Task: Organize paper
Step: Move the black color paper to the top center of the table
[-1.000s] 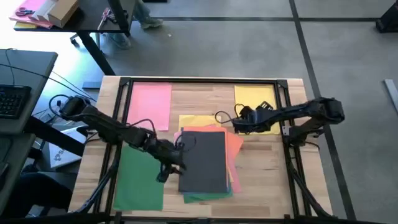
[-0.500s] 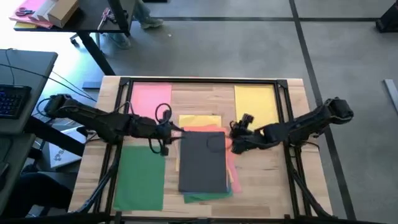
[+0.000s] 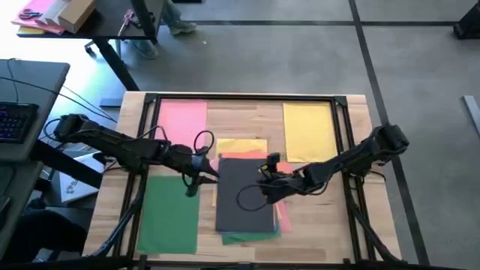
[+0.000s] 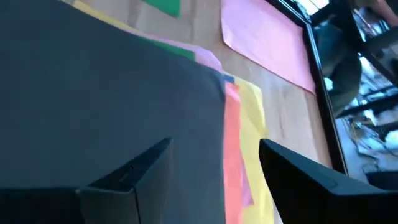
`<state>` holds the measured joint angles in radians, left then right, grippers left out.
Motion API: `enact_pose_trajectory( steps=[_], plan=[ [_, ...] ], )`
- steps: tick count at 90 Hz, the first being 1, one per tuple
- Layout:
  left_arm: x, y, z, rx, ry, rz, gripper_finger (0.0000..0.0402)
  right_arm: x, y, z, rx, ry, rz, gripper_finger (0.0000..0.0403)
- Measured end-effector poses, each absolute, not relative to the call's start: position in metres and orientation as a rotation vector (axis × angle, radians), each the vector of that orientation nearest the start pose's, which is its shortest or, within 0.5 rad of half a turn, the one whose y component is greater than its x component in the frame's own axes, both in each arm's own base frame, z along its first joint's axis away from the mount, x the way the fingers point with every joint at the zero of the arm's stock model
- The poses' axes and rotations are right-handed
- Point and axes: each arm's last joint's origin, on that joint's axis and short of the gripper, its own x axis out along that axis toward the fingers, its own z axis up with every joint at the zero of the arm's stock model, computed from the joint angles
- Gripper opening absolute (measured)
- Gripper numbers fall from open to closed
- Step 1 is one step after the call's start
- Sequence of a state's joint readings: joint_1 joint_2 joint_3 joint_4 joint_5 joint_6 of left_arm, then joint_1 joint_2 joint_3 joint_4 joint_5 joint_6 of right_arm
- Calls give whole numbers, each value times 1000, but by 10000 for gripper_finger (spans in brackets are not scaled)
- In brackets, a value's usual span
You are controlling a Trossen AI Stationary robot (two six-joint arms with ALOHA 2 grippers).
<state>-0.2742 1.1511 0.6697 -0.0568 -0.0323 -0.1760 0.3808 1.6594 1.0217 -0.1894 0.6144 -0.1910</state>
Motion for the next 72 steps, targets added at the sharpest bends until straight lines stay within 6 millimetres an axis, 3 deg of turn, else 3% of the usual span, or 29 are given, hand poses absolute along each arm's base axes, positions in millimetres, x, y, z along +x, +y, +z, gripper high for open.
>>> enact_pose_trajectory(
  steps=[26, 54, 72],
  plan=[
    [216, -123, 222, 133, 500, -22, 77, 352, 158, 201, -623, 729, -42, 222],
    [230, -169, 185, 58, 454, -74, 75, 365, 207, 204, -560, 726, -31, 226],
    [230, -189, 176, 30, 377, -78, 78, 373, 235, 196, -475, 814, -80, 266]
  ],
)
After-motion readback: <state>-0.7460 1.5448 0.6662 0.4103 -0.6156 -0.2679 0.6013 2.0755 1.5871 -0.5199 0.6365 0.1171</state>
